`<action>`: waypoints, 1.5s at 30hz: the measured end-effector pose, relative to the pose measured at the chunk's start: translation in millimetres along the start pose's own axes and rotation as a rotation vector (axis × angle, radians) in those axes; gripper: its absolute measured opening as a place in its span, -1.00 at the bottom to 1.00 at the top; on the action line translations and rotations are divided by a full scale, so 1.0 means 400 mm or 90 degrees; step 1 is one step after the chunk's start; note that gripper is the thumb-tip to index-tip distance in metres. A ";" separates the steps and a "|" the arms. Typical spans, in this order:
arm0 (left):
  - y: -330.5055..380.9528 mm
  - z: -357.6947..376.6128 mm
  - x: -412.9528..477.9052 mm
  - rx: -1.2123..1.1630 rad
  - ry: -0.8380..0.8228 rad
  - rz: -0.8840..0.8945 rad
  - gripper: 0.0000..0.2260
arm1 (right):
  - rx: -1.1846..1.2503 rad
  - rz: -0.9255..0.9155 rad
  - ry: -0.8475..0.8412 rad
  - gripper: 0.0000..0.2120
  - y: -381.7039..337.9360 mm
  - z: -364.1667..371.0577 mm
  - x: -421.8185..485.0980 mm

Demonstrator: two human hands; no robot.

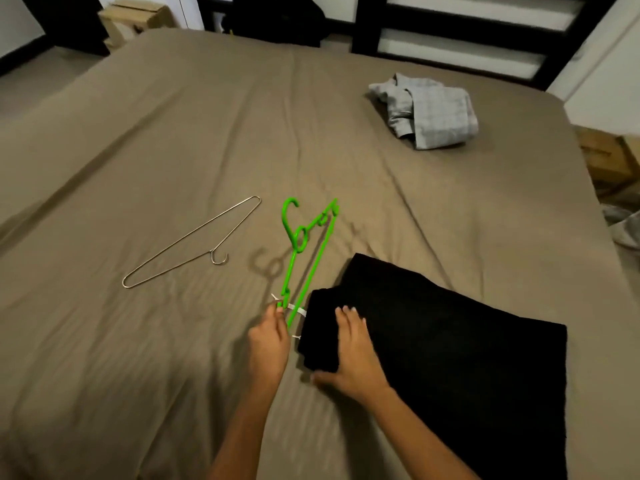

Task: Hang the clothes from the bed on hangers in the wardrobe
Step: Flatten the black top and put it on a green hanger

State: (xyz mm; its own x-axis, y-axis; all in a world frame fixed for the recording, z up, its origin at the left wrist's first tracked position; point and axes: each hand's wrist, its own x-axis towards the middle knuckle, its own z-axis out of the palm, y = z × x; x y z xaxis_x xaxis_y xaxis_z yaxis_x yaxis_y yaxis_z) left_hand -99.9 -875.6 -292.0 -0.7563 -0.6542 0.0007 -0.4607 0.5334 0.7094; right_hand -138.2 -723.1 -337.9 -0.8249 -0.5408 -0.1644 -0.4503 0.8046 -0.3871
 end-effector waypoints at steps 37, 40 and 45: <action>0.383 0.260 -0.333 -0.166 -0.171 0.089 -0.70 | 1.275 0.455 0.091 -0.76 0.259 -0.286 -0.116; 0.374 0.283 -0.357 -0.179 -0.190 0.055 -0.70 | 1.218 0.485 -0.100 -0.56 0.266 -0.303 -0.099; 0.344 0.297 -0.372 -0.199 -0.262 0.032 -0.68 | 1.225 0.463 -0.241 -0.24 0.300 -0.265 -0.078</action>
State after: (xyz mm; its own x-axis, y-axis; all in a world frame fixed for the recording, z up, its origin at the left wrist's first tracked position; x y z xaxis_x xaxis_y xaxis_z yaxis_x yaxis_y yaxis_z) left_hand -105.9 -641.4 -278.2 -0.9230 -0.3334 -0.1921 -0.3055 0.3315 0.8926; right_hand -202.7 -583.6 -283.2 -0.4415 -0.5306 -0.7236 0.8968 -0.2350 -0.3748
